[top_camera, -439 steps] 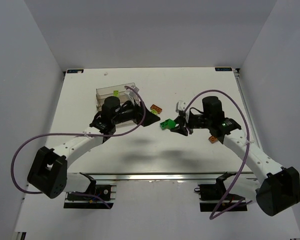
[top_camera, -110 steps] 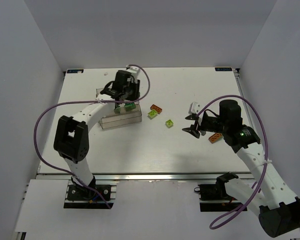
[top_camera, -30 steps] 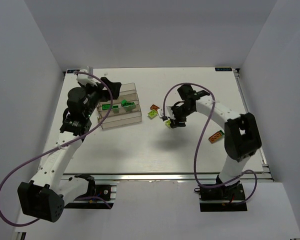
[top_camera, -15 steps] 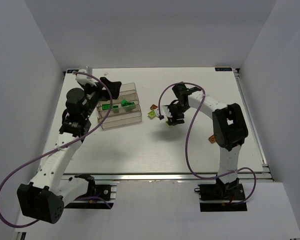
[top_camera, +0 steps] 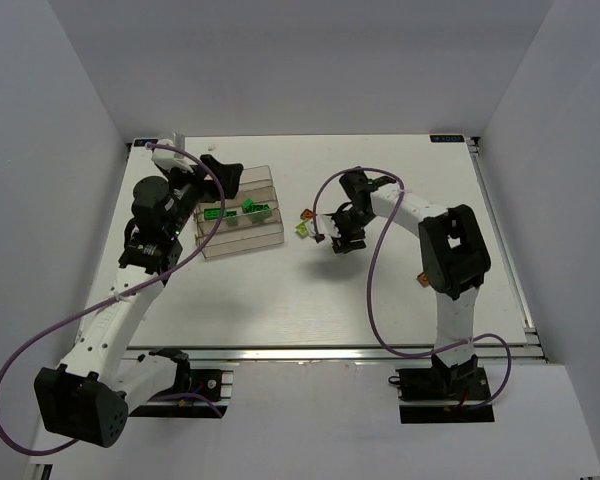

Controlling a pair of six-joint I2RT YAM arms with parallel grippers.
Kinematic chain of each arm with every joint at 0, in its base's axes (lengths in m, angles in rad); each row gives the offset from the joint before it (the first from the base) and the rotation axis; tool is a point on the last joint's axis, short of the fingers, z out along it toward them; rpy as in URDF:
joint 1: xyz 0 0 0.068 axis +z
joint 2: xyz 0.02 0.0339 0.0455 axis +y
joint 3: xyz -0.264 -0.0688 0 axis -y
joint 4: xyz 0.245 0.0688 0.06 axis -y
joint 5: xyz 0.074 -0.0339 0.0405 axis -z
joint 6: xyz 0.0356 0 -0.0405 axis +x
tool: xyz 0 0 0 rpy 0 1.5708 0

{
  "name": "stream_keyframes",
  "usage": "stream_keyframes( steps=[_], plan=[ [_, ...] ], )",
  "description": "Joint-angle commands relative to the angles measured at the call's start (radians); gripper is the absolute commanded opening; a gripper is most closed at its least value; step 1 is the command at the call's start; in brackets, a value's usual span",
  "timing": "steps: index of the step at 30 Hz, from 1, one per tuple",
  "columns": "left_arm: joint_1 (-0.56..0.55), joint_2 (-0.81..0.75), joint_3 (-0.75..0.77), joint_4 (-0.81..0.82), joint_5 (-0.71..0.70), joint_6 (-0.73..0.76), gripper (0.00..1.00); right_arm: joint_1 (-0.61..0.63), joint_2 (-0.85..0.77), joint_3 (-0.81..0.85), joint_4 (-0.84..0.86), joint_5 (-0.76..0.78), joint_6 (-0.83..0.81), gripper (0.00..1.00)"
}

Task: Sort the legos into containers by color

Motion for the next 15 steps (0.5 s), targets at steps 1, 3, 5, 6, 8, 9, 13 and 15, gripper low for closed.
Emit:
stream_keyframes(
  steps=[1, 3, 5, 6, 8, 9, 13, 15],
  plan=[
    [-0.002, -0.012, -0.008, 0.012, 0.001, 0.004, 0.98, 0.007, 0.027, 0.048, 0.003, -0.001, -0.011, 0.66],
    [-0.002, -0.013, -0.009, 0.012, -0.002, 0.004, 0.98, 0.01, 0.036, 0.062, -0.006, -0.004, -0.011, 0.64],
    [-0.002, -0.013, -0.009, 0.012, -0.002, 0.005, 0.98, 0.013, 0.042, 0.068, -0.018, -0.004, -0.011, 0.62],
    [-0.002, -0.015, -0.011, 0.012, -0.004, 0.005, 0.98, 0.015, 0.047, 0.074, -0.02, -0.003, -0.012, 0.61],
    [-0.002, -0.015, -0.009, 0.012, -0.005, 0.005, 0.98, 0.018, 0.052, 0.077, -0.03, 0.002, -0.012, 0.58],
    [-0.004, -0.015, -0.011, 0.012, -0.004, 0.007, 0.98, 0.02, 0.052, 0.078, -0.033, 0.002, -0.014, 0.56],
    [-0.002, -0.018, -0.011, 0.014, -0.008, 0.007, 0.98, 0.024, 0.052, 0.079, -0.043, 0.005, -0.015, 0.45],
    [-0.004, -0.02, -0.011, 0.012, -0.011, 0.007, 0.98, 0.027, 0.044, 0.079, -0.044, 0.002, -0.006, 0.37]
  ],
)
